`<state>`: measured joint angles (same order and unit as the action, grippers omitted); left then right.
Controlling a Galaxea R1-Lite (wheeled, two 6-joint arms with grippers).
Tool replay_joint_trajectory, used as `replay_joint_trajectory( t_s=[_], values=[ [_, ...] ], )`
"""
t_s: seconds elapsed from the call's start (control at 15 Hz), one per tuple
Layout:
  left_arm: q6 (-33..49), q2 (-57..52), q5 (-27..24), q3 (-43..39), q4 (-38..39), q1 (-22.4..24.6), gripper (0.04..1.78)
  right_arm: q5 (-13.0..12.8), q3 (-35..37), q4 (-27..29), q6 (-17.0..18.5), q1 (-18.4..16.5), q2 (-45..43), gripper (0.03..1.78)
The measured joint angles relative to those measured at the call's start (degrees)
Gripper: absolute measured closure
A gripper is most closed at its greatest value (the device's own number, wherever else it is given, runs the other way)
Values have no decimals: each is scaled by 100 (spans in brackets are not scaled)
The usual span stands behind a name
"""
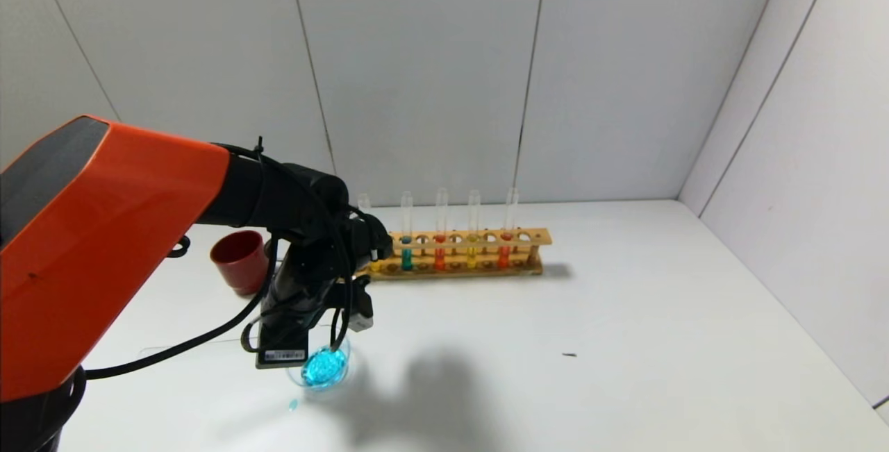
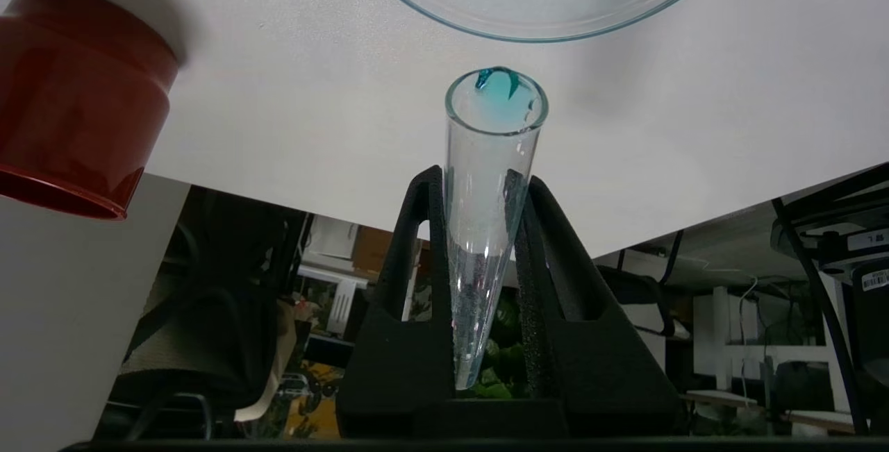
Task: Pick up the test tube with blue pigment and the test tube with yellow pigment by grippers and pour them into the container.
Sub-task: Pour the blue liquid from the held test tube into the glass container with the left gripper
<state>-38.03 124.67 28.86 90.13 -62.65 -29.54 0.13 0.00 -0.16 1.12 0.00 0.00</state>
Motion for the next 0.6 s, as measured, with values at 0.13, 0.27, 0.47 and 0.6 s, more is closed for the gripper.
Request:
replay_joint_trajectory(
  t_s=[0.13, 0.27, 0.47, 0.6],
  values=[
    [2, 115, 127, 124, -94, -26, 150, -2, 0, 0, 2, 0, 0, 10],
    [2, 241, 195, 277, -207, -37, 150, 0, 0, 2, 0, 0, 0, 10],
    [2, 377, 386, 568, -700, -128, 150, 0, 0, 0, 0, 0, 0, 10],
    [-2, 424, 450, 640, -775, -210, 150, 0, 0, 0, 0, 0, 0, 10]
  ],
)
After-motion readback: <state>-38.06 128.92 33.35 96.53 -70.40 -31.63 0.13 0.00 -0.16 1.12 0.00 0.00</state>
